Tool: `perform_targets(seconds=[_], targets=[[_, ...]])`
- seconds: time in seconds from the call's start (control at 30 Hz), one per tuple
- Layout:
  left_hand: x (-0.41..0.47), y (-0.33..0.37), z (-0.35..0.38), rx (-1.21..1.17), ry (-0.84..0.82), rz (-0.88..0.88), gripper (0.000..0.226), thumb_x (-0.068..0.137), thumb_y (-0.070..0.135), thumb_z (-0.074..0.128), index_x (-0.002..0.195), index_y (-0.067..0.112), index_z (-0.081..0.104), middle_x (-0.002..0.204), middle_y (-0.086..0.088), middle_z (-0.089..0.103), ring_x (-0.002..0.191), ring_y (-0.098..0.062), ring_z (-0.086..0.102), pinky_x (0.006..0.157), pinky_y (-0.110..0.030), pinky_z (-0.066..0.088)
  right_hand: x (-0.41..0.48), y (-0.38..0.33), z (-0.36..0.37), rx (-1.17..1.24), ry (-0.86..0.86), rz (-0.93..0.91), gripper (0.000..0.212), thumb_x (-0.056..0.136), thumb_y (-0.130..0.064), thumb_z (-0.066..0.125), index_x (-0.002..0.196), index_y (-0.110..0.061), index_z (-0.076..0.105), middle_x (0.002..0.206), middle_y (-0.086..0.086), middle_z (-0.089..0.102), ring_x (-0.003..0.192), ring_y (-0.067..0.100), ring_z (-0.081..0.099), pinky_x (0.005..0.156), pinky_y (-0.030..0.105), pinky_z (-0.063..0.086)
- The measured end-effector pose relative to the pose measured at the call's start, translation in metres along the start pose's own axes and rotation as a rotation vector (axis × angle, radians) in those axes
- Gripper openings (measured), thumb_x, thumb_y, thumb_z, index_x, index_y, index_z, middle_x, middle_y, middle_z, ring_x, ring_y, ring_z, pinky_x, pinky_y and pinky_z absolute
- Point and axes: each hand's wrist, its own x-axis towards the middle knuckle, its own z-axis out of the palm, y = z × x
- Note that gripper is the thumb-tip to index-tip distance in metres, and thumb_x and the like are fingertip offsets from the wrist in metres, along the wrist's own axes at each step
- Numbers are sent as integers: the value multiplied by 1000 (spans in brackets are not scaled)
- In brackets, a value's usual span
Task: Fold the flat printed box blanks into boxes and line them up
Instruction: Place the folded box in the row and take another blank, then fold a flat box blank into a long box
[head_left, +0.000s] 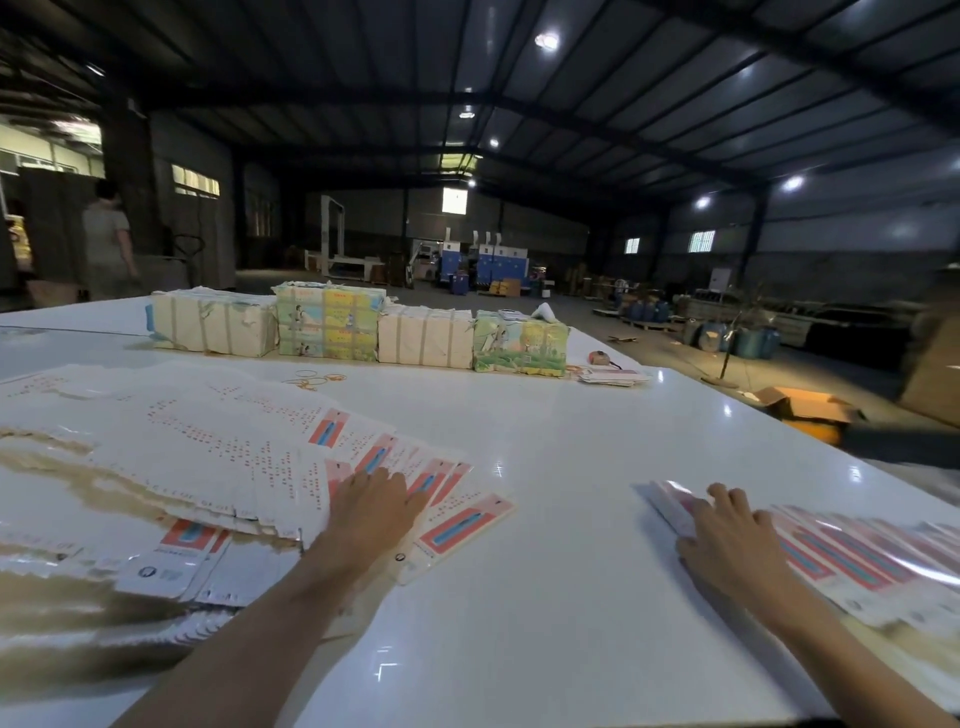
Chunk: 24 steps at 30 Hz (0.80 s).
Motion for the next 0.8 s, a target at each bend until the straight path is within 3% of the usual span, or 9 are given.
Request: perform_targets(seconds=[0.13, 0.27, 0.4, 0.5, 0.6, 0.67, 0.8], targets=[[1, 10, -4, -332, 71, 26, 52, 104, 65, 41, 138, 31, 58, 136, 9, 64, 118, -13, 61, 104, -39, 48, -16, 32, 3, -126, 18, 81, 41, 101, -45, 42, 134, -25, 57, 129, -4, 56, 122, 17, 50, 102, 31, 41], [-1, 23, -5, -368, -85, 153, 69, 96, 78, 41, 147, 34, 56, 152, 10, 55, 135, -15, 53, 110, -44, 42, -29, 55, -1, -115, 29, 154, 40, 104, -45, 43, 135, -25, 57, 130, -5, 59, 122, 15, 54, 101, 28, 44], [0, 30, -1, -365, -94, 141, 71, 86, 83, 49, 135, 34, 65, 135, 11, 66, 108, -11, 66, 88, -27, 47, -37, 74, -7, -195, 25, 241, 35, 103, -43, 45, 134, -31, 57, 132, -9, 60, 125, 13, 54, 103, 27, 47], [3, 34, -2, -425, -83, 114, 79, 87, 75, 63, 152, 37, 43, 144, 11, 59, 107, -13, 66, 86, -24, 54, -36, 72, -10, -259, 50, 265, 36, 104, -41, 43, 136, -30, 54, 135, -8, 56, 129, 14, 52, 105, 30, 46], [6, 35, -4, -490, -134, 34, 94, 79, 73, 75, 152, 33, 31, 132, 10, 60, 93, -9, 64, 68, -17, 48, -25, 47, -16, -146, 99, 165, 42, 107, -42, 44, 145, -24, 47, 152, -1, 47, 140, 20, 45, 111, 36, 41], [5, 33, -8, -583, -185, -12, 86, 77, 69, 80, 144, 35, 38, 118, 13, 61, 88, -9, 68, 66, -18, 49, -15, 16, -24, -1, 111, 60, 46, 108, -42, 45, 149, -21, 47, 158, 1, 44, 144, 22, 43, 114, 38, 37], [1, 25, -15, -923, -257, 24, 40, 83, 56, 82, 111, 41, 59, 89, 17, 76, 79, 1, 76, 64, -17, 55, 2, -62, -41, 401, 149, -194, 41, 105, -34, 58, 143, -19, 58, 145, 1, 58, 136, 25, 50, 107, 39, 40]])
